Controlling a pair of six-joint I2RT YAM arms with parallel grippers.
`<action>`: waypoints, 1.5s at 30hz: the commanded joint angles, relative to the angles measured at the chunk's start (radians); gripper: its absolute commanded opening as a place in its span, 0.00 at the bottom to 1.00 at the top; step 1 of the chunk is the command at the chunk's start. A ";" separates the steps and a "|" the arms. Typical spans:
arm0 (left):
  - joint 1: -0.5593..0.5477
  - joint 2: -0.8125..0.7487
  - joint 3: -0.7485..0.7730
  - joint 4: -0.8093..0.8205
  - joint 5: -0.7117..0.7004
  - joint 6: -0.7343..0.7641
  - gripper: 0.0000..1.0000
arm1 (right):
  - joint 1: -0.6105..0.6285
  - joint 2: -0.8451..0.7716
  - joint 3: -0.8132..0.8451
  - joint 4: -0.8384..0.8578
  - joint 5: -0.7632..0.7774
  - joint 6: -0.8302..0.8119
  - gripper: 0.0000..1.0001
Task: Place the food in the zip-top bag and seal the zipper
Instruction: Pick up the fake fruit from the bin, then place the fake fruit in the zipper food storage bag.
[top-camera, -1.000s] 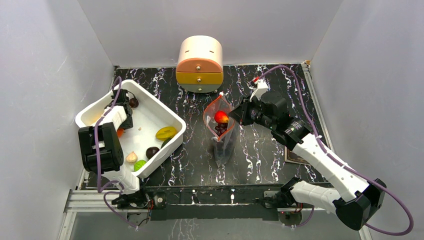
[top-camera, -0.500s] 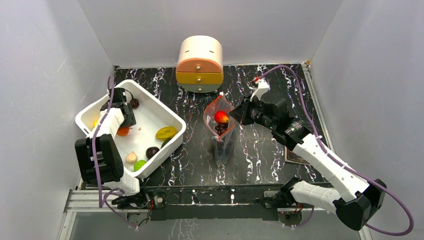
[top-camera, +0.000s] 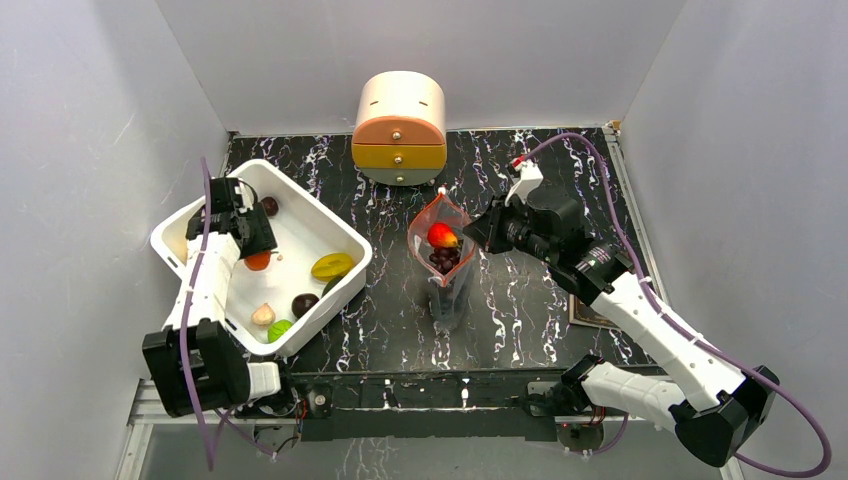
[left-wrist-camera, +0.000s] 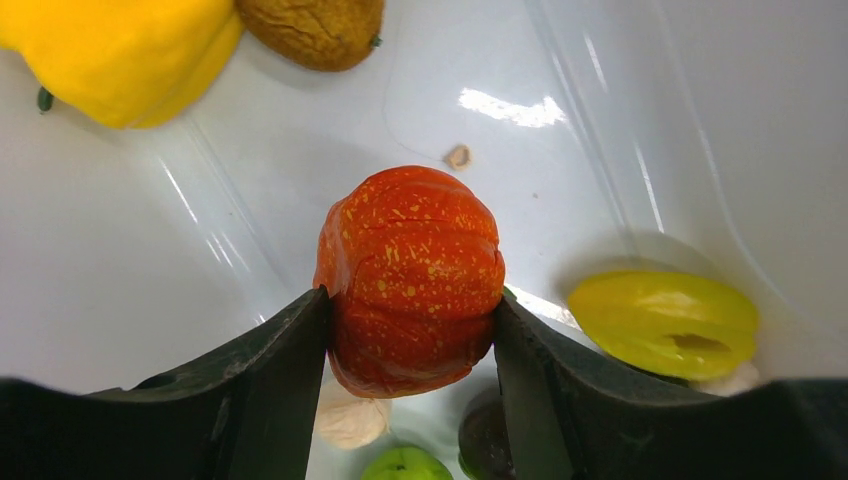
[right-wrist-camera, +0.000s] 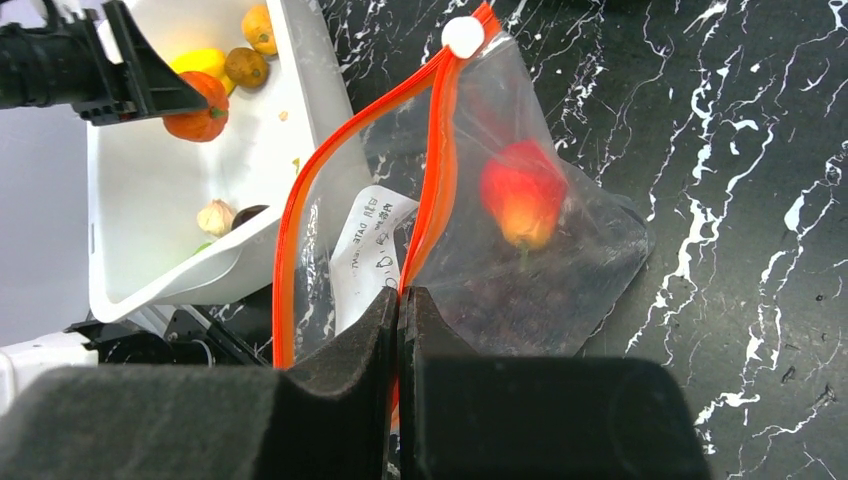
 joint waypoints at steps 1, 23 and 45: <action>-0.006 -0.092 0.016 -0.041 0.185 0.028 0.23 | 0.004 -0.022 0.045 0.023 0.011 -0.035 0.00; -0.081 -0.155 0.198 -0.046 0.577 -0.074 0.22 | 0.003 0.032 0.045 0.064 0.068 0.058 0.00; -0.481 -0.125 0.071 0.615 0.844 -0.632 0.20 | 0.004 0.087 0.084 0.102 0.078 0.074 0.00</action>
